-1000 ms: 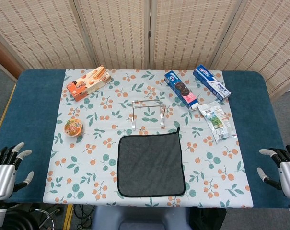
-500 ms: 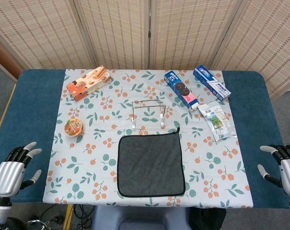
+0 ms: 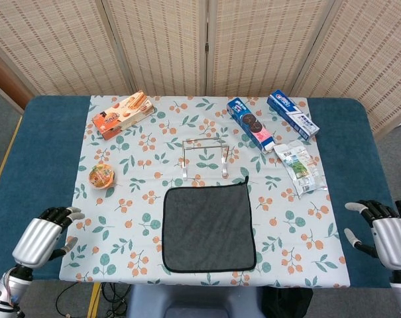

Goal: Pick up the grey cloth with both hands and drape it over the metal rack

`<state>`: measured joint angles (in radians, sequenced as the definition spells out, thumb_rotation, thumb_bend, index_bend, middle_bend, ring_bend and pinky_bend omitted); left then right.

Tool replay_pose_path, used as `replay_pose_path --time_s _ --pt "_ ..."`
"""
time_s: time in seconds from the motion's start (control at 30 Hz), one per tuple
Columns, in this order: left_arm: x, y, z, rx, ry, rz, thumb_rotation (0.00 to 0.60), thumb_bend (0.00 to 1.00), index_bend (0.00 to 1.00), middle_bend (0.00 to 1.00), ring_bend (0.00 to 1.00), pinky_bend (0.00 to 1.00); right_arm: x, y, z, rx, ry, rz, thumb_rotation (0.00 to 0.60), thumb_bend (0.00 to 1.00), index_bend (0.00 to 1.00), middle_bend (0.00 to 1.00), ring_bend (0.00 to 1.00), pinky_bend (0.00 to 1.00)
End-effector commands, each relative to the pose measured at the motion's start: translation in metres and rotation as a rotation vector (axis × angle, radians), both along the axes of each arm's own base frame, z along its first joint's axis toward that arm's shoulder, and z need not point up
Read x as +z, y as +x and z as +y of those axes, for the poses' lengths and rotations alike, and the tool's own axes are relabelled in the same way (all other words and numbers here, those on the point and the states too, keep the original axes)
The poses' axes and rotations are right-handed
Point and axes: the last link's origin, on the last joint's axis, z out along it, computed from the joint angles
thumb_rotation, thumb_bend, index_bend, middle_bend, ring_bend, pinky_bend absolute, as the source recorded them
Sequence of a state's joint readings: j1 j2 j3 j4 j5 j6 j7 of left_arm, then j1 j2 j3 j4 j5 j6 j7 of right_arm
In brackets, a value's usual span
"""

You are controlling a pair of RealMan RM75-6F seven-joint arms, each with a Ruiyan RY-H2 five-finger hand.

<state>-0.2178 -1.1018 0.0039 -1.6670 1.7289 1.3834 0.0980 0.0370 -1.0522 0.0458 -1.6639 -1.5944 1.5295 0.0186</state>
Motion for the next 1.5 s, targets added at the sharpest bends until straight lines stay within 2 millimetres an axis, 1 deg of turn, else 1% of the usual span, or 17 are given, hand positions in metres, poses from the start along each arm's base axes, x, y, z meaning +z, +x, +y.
replay_pose_path --time_s 0.03,0.2,0.37,0.5,0.63,0.7,0.8,0.87,0.93,1.03,1.07,1.17,1.23,1.3,1.37,1.4,1.5 --pt "-0.005 0.001 0.001 -0.02 -0.047 0.025 0.6 0.29 0.33 0.35 0.32 0.33 -0.004 0.002 -0.001 0.016 0.017 0.012 0.6 0.27 0.32 0.33 0.26 0.34" --pt "-0.015 0.004 -0.001 -0.063 -0.114 0.055 0.6 0.29 0.33 0.35 0.32 0.33 -0.013 0.006 -0.003 0.048 0.051 0.033 0.6 0.27 0.32 0.33 0.23 0.34" --pt "-0.032 0.012 -0.002 -0.137 -0.178 0.056 0.6 0.29 0.35 0.35 0.32 0.33 -0.022 0.009 -0.005 0.076 0.096 0.048 0.6 0.27 0.32 0.33 0.22 0.34" --pt "-0.045 0.019 -0.001 -0.19 -0.225 0.066 0.6 0.29 0.35 0.41 0.36 0.37 -0.029 0.013 -0.007 0.1 0.127 0.063 0.6 0.27 0.32 0.33 0.22 0.34" --pt "-0.06 0.028 0.002 -0.26 -0.259 0.093 0.6 0.29 0.35 0.52 0.43 0.49 -0.034 0.016 -0.009 0.119 0.152 0.066 0.6 0.27 0.32 0.33 0.22 0.34" --pt "-0.067 0.032 0.003 -0.288 -0.269 0.102 0.6 0.29 0.36 0.57 0.47 0.51 -0.036 0.016 -0.009 0.123 0.161 0.069 0.6 0.27 0.32 0.33 0.22 0.34" --pt "-0.075 0.037 0.005 -0.324 -0.289 0.117 0.6 0.29 0.38 0.67 0.56 0.59 -0.039 0.017 -0.01 0.13 0.17 0.07 0.6 0.27 0.32 0.33 0.22 0.34" --pt "-0.081 0.041 0.005 -0.345 -0.309 0.124 0.6 0.29 0.38 0.7 0.59 0.64 -0.041 0.017 -0.01 0.131 0.177 0.071 0.6 0.27 0.32 0.33 0.22 0.34" --pt "-0.087 0.044 0.006 -0.368 -0.328 0.139 0.6 0.29 0.38 0.72 0.61 0.67 -0.043 0.015 -0.009 0.128 0.187 0.074 0.6 0.27 0.32 0.33 0.22 0.34" --pt "-0.095 0.047 0.006 -0.401 -0.351 0.165 0.6 0.29 0.38 0.82 0.7 0.77 -0.048 0.015 -0.009 0.131 0.204 0.081 0.6 0.27 0.32 0.33 0.22 0.34" --pt "-0.097 0.048 0.005 -0.406 -0.36 0.171 0.6 0.29 0.38 0.87 0.75 0.82 -0.049 0.014 -0.009 0.133 0.209 0.082 0.6 0.27 0.32 0.33 0.22 0.34" --pt "-0.105 0.052 0.004 -0.421 -0.391 0.183 0.6 0.29 0.39 0.97 0.85 0.92 -0.056 0.013 -0.01 0.137 0.229 0.087 0.6 0.27 0.32 0.33 0.22 0.34" --pt "-0.111 0.055 0.004 -0.431 -0.409 0.194 0.6 0.29 0.4 0.99 0.88 0.96 -0.06 0.013 -0.011 0.146 0.245 0.095 0.6 0.27 0.32 0.35 0.22 0.34" --pt "-0.115 0.058 0.004 -0.441 -0.422 0.2 0.6 0.29 0.4 1.0 0.9 0.98 -0.065 0.015 -0.011 0.166 0.249 0.102 0.6 0.27 0.32 0.39 0.26 0.38" --pt "-0.118 0.06 0.004 -0.445 -0.431 0.2 0.6 0.29 0.4 1.0 0.92 1.0 -0.068 0.016 -0.012 0.189 0.248 0.106 0.6 0.26 0.32 0.46 0.37 0.49" --pt "-0.119 0.061 0.004 -0.446 -0.434 0.201 0.6 0.29 0.4 1.0 0.93 1.0 -0.069 0.017 -0.013 0.2 0.245 0.108 0.6 0.26 0.32 0.52 0.43 0.55" --pt "-0.122 0.062 0.003 -0.44 -0.449 0.204 0.6 0.29 0.4 1.0 0.95 1.0 -0.078 0.018 -0.014 0.232 0.254 0.122 0.6 0.24 0.35 0.68 0.57 0.69"
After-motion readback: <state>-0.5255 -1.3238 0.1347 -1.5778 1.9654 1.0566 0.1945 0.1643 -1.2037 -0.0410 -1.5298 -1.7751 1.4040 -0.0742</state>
